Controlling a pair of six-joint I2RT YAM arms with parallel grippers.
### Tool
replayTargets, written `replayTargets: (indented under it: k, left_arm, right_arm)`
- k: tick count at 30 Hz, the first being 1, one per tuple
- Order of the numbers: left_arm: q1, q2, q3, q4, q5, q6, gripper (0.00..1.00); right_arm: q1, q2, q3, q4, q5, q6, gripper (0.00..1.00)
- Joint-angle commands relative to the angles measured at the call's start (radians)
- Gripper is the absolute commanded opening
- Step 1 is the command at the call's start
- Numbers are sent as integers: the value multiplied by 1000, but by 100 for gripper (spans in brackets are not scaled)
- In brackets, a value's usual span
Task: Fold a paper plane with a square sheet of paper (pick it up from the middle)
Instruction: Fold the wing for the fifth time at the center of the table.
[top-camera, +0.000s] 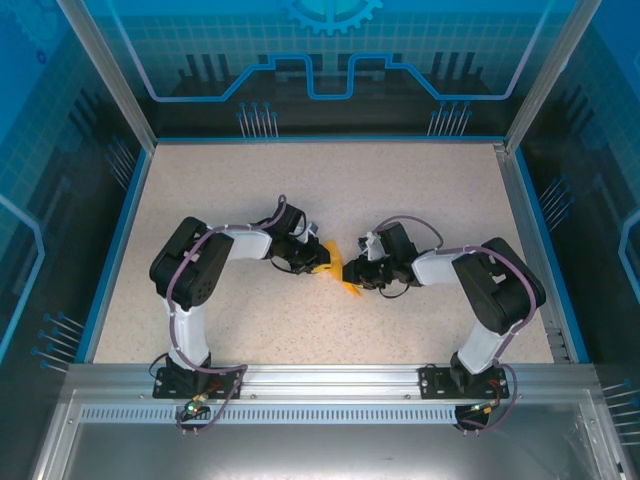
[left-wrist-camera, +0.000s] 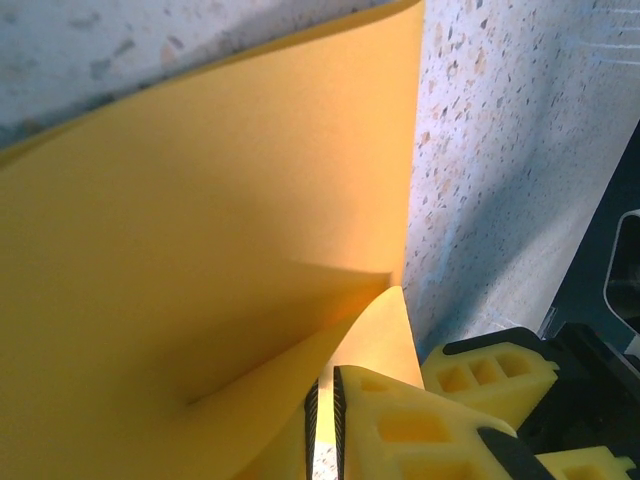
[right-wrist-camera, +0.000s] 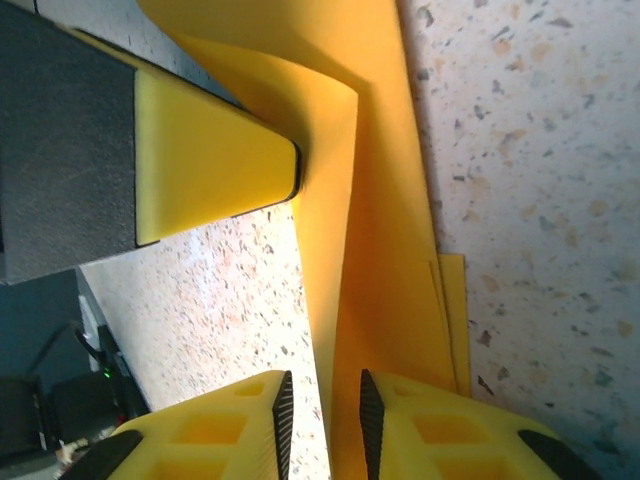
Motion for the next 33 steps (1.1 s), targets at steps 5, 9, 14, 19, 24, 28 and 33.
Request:
replayTargets:
  k: [5,9,14,19,24,28,33]
  left_arm:
    - [-6,36,18,-55,-38,14,16]
    - [-7,37,21,-62,-38,15,16]
    - [-6,38,28,-72,-37,18,16]
    - [-6,19,54,-87,-18,33,16]
    - [-7,-61,63,-54,21,58,23]
    - [-6,-125,20,17,46,56,29]
    - [-13,-142,-56,129,83,27,30]
  right_arm:
    - [38,-26,63,-154,99,-257,28]
    - [68,-16,89,-199,165,-321,26]
    - [64,-5,73,-172,173,-309,16]
    - [39,-16,21,-84,117,-252,7]
    - [6,-2,-39,37,35,-148,3]
    - [-6,11,-73,111,15,-77,3]
    - [-26,30,-106,193,-10,7,2]
